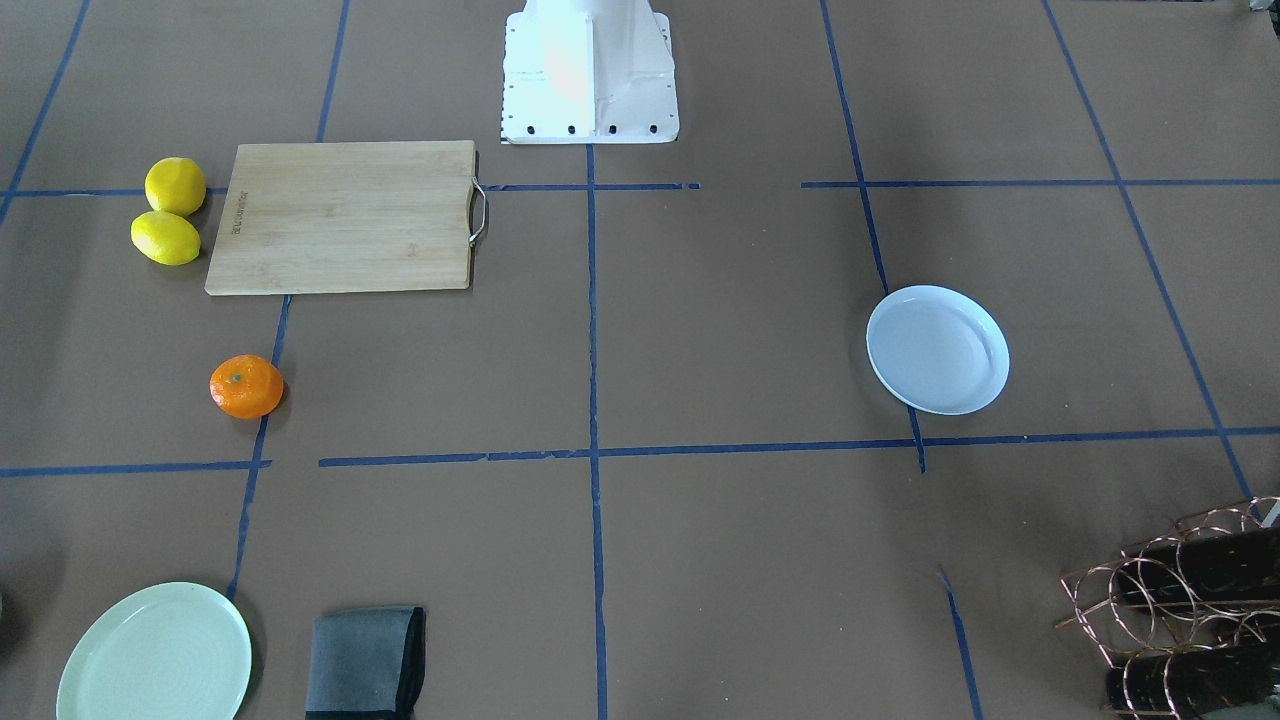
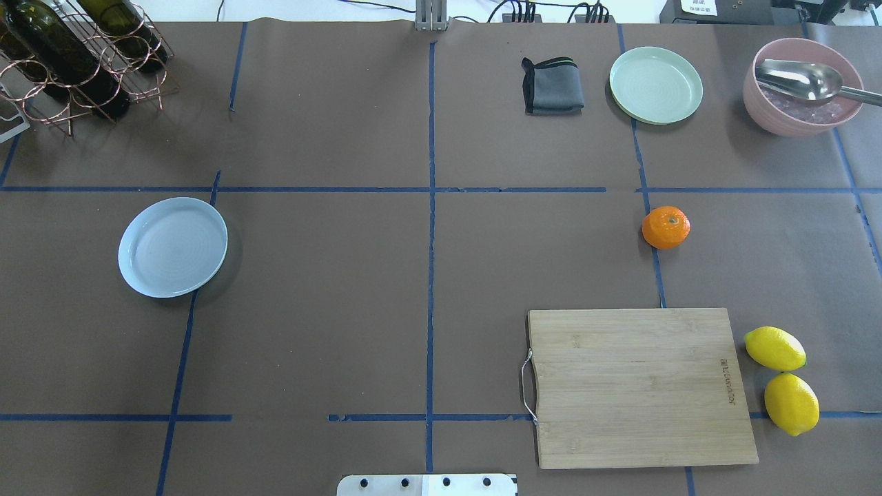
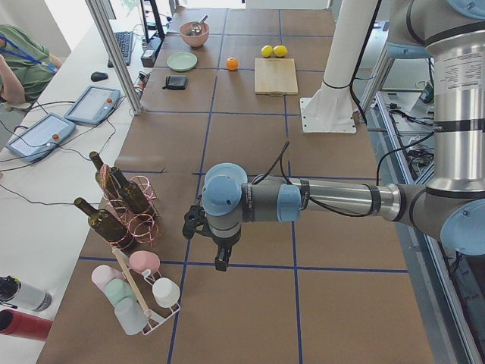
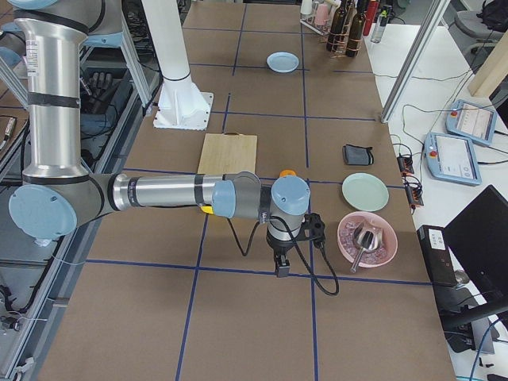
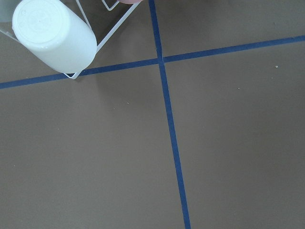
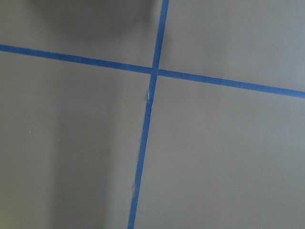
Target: Pick orange to plate
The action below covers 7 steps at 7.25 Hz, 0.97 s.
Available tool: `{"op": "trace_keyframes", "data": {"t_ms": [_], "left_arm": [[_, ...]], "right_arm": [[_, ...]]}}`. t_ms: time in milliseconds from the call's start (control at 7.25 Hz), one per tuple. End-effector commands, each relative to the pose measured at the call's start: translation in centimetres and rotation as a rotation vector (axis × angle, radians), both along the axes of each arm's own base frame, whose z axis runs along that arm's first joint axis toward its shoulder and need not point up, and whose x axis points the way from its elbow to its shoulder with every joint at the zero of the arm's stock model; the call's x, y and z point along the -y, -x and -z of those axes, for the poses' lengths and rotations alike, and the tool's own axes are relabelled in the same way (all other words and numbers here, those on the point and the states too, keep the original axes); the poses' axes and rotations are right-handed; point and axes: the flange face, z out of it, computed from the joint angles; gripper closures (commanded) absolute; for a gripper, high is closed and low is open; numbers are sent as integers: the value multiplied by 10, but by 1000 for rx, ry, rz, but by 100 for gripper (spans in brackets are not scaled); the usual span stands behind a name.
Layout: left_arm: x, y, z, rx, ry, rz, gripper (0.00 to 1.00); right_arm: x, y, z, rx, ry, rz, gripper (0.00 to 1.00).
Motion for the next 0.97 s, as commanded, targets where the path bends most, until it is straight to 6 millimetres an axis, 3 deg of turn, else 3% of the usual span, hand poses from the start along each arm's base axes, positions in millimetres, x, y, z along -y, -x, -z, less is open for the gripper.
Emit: {"op": "trace_keyframes", "data": {"t_ms": [0,414,690,828], "left_arm": [[-2,0,0,3,-3,-2,0],[2,0,9,3,-22,-5,0],[6,-1,17,8,-83,-9,0],[12,-2,33,13,-182,-9,0]], "right_arm": [[0,0,0,1,3,-2,0],[2,0,5,-2,-14,2,0],[6,3,29,1,-57,3,0],[9,5,52,-4,-104,7,0]]}}
